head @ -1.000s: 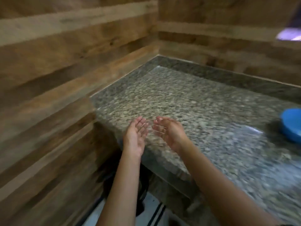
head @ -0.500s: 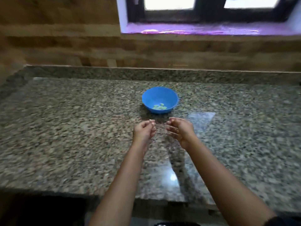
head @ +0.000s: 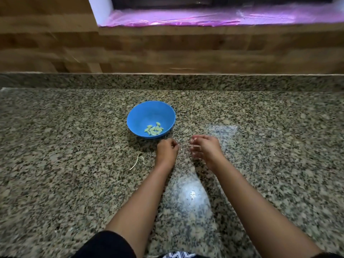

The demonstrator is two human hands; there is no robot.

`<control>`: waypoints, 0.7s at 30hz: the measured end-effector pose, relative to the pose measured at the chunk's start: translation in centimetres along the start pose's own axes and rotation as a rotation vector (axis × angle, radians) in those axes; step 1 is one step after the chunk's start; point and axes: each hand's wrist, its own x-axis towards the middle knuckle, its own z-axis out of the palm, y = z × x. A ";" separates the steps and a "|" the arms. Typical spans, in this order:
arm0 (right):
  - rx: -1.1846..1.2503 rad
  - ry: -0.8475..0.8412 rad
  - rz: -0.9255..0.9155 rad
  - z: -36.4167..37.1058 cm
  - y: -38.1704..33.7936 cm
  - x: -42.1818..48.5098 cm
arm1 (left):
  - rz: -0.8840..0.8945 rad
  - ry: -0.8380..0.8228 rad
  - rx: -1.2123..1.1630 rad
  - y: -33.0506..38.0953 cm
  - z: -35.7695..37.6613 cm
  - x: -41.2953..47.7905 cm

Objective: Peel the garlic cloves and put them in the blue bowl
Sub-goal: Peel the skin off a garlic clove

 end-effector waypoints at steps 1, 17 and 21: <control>-0.001 -0.006 0.004 0.1 0.0 0.3 | 0.008 0.012 0.000 -0.1 0.0 -0.2; 0.009 -0.095 -0.067 4.7 -0.5 -1.3 | 0.158 0.430 -0.249 -0.3 -9.5 -1.4; -0.081 -0.127 -0.102 5.6 0.5 -1.9 | 0.039 0.346 -0.176 -5.2 -9.6 -3.2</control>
